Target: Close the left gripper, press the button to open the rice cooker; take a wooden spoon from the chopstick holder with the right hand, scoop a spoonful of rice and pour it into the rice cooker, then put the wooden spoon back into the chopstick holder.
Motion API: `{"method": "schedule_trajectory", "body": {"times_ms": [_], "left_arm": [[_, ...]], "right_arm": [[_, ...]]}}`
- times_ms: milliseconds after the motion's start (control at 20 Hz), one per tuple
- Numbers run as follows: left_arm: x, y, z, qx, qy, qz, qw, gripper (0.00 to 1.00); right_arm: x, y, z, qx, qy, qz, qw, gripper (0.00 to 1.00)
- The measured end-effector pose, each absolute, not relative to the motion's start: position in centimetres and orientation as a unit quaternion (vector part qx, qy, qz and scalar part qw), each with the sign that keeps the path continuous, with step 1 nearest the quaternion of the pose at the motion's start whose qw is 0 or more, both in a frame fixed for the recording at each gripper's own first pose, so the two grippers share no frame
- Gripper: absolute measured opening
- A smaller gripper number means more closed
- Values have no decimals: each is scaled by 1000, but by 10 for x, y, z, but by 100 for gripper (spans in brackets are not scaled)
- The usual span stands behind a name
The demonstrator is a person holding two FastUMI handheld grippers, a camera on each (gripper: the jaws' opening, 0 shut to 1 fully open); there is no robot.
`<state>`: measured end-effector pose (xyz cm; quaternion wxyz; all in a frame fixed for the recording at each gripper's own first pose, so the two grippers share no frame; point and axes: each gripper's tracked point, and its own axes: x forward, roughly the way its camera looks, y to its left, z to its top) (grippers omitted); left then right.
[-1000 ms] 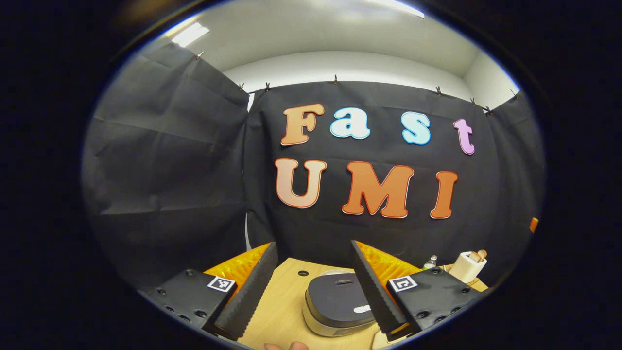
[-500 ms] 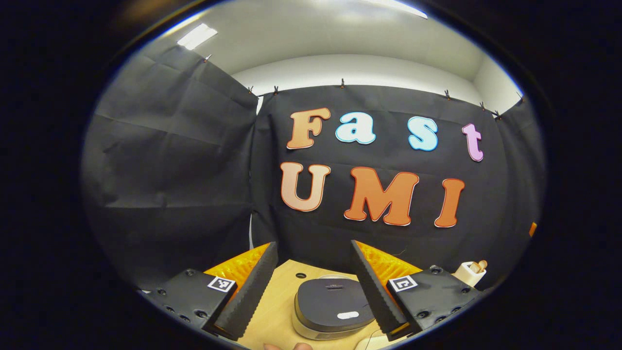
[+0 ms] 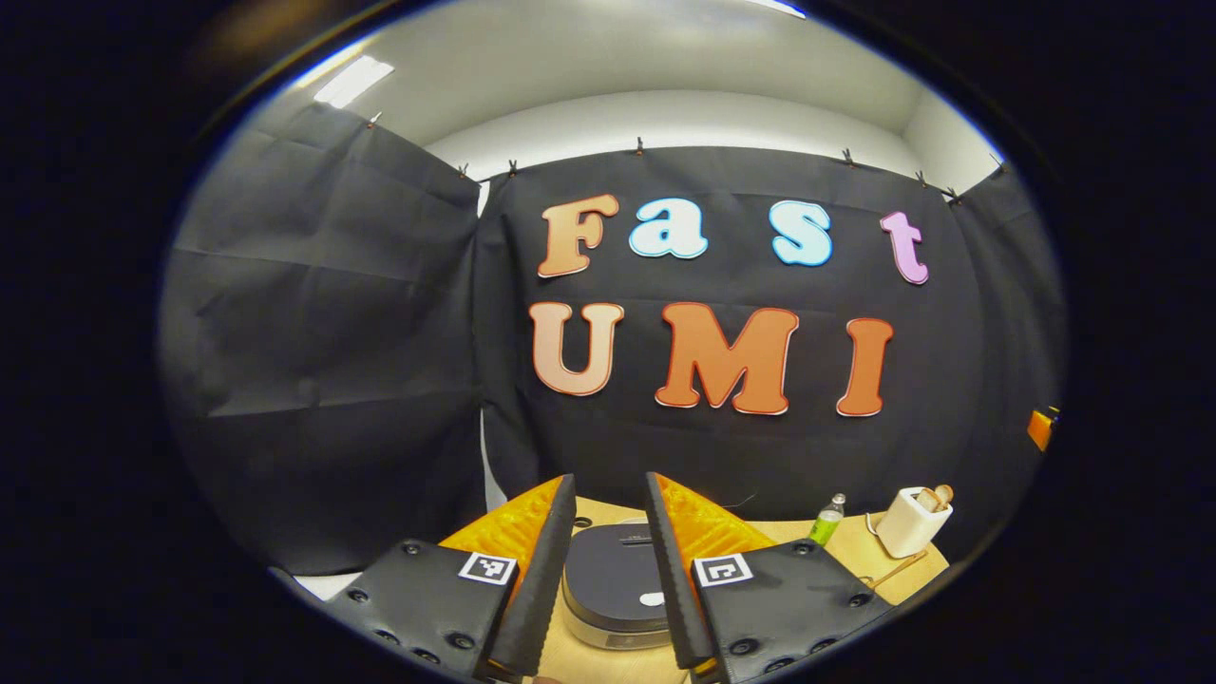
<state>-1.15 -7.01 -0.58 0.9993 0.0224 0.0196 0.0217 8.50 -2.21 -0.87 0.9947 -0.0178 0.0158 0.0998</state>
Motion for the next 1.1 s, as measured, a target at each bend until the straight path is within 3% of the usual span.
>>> {"method": "schedule_trajectory", "body": {"times_ms": [200,350,600,650,1100], "left_arm": [[-3,-84,-18,44,46,-17,998,56],[9,-90,-36,35,69,-29,997,10],[21,-96,-73,31,101,-51,993,8],[31,-99,-89,29,114,-54,992,4],[66,-112,-230,50,244,-81,965,4]], "right_arm": [[87,-22,-11,-11,22,93,995,99],[87,-26,-8,-13,14,80,997,94],[84,-36,-17,-21,28,58,998,94],[83,-38,-19,-22,31,54,998,94],[75,-66,-35,-48,58,10,997,94]]}}
